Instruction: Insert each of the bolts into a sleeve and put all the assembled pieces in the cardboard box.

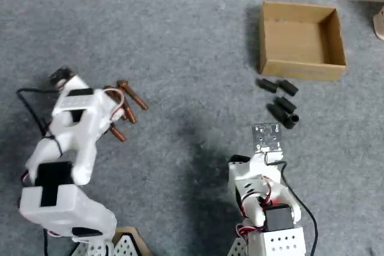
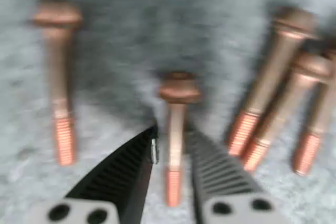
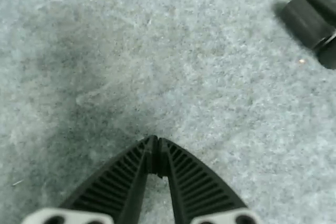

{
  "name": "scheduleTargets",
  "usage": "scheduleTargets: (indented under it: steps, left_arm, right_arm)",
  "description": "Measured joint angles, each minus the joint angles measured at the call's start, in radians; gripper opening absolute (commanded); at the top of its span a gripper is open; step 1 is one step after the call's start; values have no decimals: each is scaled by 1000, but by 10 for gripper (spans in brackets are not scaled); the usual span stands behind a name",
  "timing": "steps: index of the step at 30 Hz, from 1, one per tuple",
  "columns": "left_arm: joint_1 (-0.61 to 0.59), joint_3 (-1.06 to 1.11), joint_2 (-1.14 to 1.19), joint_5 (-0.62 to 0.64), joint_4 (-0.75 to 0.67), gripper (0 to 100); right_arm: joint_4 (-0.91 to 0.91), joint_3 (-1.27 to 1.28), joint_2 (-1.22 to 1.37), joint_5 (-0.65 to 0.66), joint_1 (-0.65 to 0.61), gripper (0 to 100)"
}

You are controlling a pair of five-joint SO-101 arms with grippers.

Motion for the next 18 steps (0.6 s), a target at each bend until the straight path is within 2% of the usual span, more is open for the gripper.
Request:
scheduleTargets:
  steps: [6, 12, 18]
  left_arm:
    - [0, 0, 0, 0, -3, 7]
    - [0, 0, 0, 0, -3, 7]
    - [0, 0, 0, 0, -5, 7]
  right_arm:
    - [25, -84, -3, 0, 28, 5]
    - [-199, -95, 2, 84, 256, 5]
    - [-201, -181, 245, 163, 281, 5]
